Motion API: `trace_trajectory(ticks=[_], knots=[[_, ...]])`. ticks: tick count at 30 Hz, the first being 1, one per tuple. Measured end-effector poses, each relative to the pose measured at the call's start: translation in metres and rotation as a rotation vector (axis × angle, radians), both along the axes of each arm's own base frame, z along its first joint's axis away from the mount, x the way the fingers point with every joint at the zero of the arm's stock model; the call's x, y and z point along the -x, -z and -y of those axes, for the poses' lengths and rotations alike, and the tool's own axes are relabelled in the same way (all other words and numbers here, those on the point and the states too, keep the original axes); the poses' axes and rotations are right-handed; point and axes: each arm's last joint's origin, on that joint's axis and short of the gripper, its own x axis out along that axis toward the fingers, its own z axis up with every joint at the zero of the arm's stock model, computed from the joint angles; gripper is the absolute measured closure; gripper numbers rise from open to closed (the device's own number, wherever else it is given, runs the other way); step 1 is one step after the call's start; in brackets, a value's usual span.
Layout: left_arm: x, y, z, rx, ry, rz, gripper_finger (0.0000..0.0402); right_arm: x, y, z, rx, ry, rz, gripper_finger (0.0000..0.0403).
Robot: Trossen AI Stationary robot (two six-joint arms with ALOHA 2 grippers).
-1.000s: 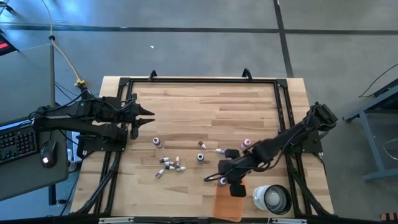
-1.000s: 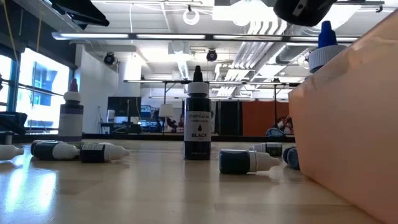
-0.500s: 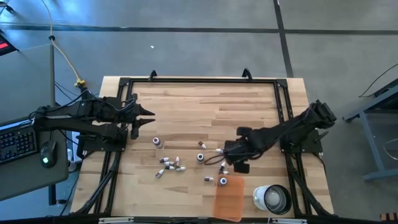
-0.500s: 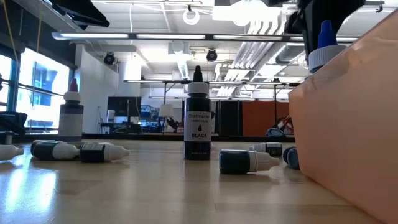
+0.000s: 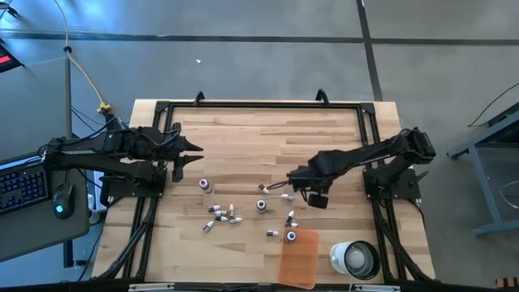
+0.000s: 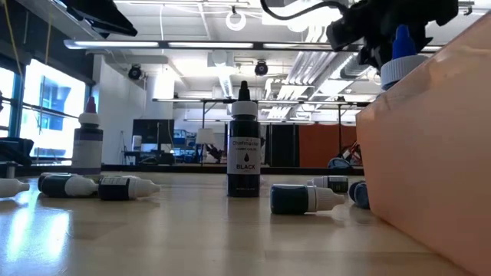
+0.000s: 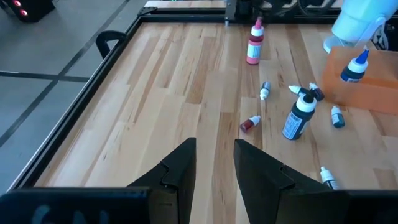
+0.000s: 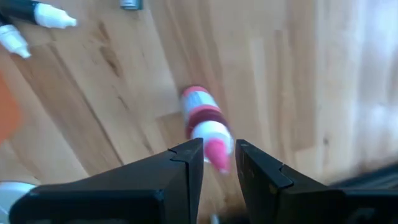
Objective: Pick & Place food coloring
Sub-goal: Put the large pink food coloring bottle into the orange bin
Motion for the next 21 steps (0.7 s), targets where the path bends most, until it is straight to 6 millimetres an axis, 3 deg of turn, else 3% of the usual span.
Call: trace_trajectory(ticks=[21], knots=[[-0.004,0.0019,-0.0001,-0.001,-0.003,-0.02,0.0294,0.0036,0.0007,0.0059,-0.041,0.043,-0.052,0.0316]])
